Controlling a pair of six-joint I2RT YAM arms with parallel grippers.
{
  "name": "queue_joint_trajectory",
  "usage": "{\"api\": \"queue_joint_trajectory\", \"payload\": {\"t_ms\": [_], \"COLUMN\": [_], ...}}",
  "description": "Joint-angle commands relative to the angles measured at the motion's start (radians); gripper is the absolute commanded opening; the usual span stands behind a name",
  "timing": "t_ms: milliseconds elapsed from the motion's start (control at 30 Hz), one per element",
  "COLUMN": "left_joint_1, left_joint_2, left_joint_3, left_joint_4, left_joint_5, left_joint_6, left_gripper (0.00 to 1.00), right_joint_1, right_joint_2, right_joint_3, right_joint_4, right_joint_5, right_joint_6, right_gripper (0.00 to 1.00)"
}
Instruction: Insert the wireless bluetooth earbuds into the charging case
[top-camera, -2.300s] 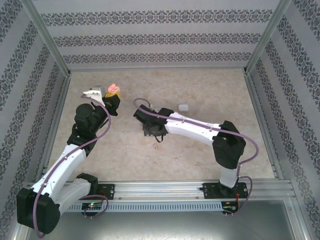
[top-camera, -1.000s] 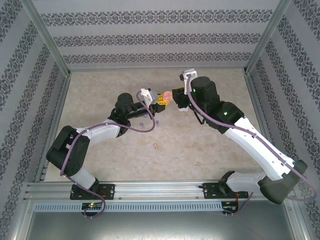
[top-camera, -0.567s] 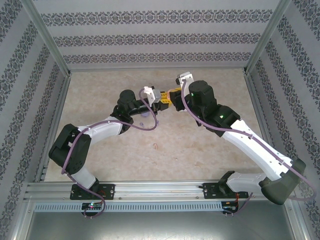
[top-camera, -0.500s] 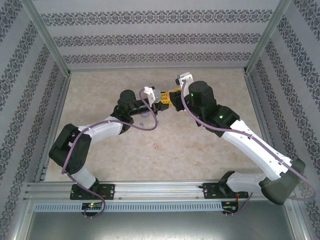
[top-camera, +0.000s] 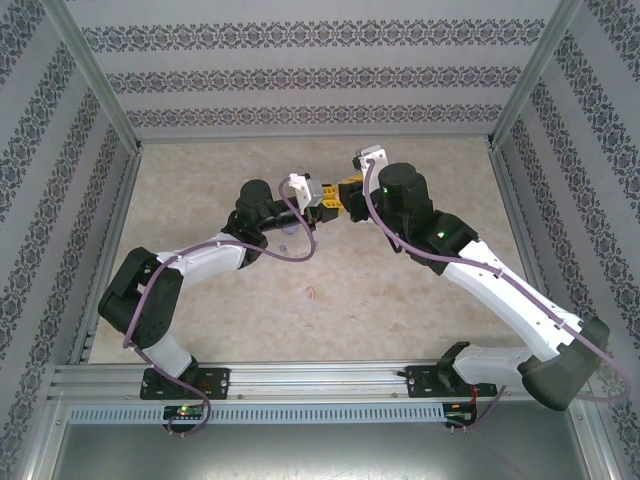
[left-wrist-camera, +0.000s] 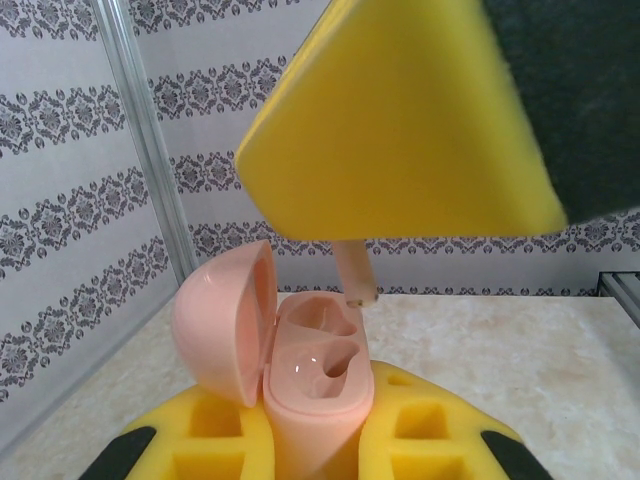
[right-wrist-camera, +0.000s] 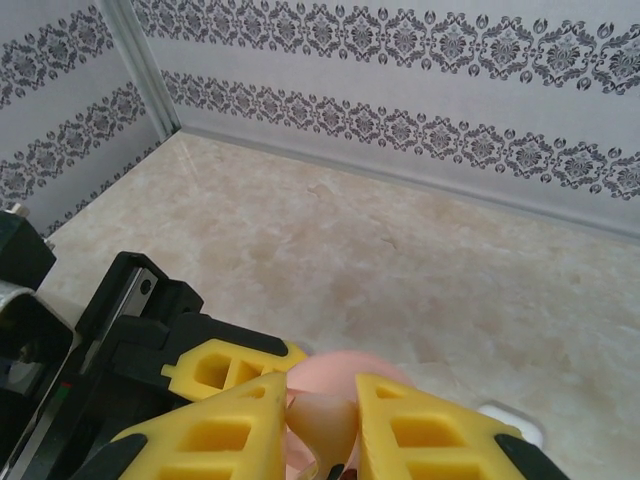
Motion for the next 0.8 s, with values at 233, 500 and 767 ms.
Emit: {"api": "queue_joint_trajectory", "payload": {"t_ms": [233, 500, 767], "left_joint_1": [-0.011, -0.011, -0.013], "left_joint_2": [-0.009, -0.011, -0.017], "left_joint_3": [0.030, 0.036, 0.039], "left_joint_4": [0.024, 0.021, 0.014], "left_joint_5": [0.032, 0.037, 0.046], "left_joint_6": [-0.002, -0.005, -0.005], "left_gripper": [0.00, 0.00, 0.00], "right_joint_1": [-0.025, -0.030, -0.032], "right_joint_2": [-0.006, 0.009, 0.027], "right_joint_3": [-0.035, -0.036, -0.031], "right_joint_4": [0.022, 0.022, 0.015], "right_joint_5": [-0.032, -0.044, -0.045], "right_joint_6": [0.032, 0.036, 0.027], "right_gripper": [0.22, 0.21, 0.21]}}
